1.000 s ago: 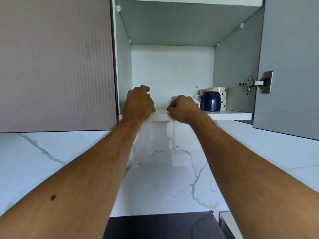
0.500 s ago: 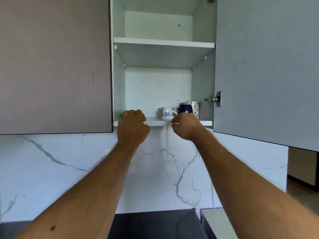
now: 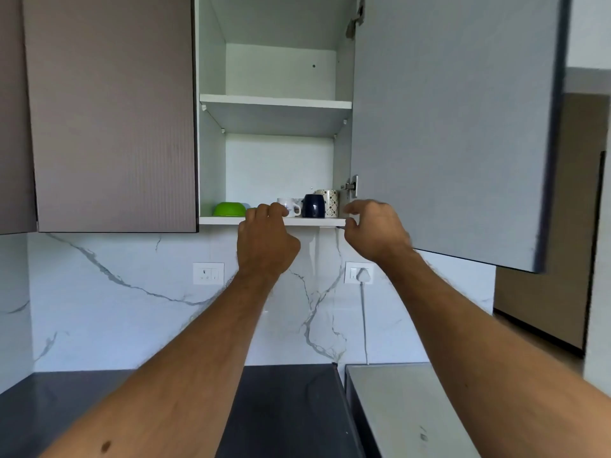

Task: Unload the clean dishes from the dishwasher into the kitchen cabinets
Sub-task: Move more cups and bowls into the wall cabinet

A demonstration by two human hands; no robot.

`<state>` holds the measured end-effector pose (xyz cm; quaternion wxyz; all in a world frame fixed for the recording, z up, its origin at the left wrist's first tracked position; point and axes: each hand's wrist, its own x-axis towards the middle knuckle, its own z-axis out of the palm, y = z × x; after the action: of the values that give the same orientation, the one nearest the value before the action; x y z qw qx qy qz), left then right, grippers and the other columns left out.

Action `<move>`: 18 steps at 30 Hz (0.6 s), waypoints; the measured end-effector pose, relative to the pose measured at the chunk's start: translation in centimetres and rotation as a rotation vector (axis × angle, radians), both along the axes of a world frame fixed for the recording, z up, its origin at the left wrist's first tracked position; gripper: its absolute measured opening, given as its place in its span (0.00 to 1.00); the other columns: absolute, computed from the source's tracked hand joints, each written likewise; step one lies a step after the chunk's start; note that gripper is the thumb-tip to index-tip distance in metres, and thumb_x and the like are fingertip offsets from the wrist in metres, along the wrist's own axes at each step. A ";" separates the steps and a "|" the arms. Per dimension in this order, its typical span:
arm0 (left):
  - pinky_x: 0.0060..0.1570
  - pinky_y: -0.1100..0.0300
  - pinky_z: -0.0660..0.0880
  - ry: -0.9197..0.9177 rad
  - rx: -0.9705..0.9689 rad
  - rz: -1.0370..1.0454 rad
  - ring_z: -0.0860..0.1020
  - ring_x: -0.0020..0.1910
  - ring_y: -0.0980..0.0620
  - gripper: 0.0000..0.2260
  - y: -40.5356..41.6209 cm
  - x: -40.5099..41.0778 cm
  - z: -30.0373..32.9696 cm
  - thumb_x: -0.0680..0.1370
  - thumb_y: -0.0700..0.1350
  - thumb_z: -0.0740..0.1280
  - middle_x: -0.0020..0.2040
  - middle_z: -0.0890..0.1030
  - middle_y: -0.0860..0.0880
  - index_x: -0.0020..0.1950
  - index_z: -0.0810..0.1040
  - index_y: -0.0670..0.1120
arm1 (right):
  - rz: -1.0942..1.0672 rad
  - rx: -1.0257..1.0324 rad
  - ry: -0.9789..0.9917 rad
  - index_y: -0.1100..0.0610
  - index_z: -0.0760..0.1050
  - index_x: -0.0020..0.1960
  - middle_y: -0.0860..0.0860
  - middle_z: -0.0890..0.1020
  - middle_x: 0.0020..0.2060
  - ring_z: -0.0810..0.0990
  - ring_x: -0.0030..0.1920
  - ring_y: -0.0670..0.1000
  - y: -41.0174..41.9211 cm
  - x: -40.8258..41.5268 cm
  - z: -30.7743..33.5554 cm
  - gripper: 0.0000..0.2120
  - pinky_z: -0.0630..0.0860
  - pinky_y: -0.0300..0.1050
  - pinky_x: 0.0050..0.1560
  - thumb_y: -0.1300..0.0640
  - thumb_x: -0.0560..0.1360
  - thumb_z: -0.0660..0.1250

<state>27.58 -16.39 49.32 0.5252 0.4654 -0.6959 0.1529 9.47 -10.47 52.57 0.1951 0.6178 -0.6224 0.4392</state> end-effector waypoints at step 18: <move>0.61 0.54 0.67 0.033 -0.004 -0.133 0.70 0.64 0.46 0.22 13.0 -5.5 3.3 0.71 0.38 0.66 0.62 0.77 0.48 0.65 0.73 0.46 | -0.318 -0.495 -0.023 0.53 0.83 0.53 0.55 0.72 0.65 0.65 0.69 0.59 14.4 -6.2 3.7 0.14 0.70 0.53 0.65 0.60 0.72 0.62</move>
<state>22.13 -3.42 52.64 0.5465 0.4195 -0.7162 0.1114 3.25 3.94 56.25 0.3991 0.4412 -0.5875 0.5485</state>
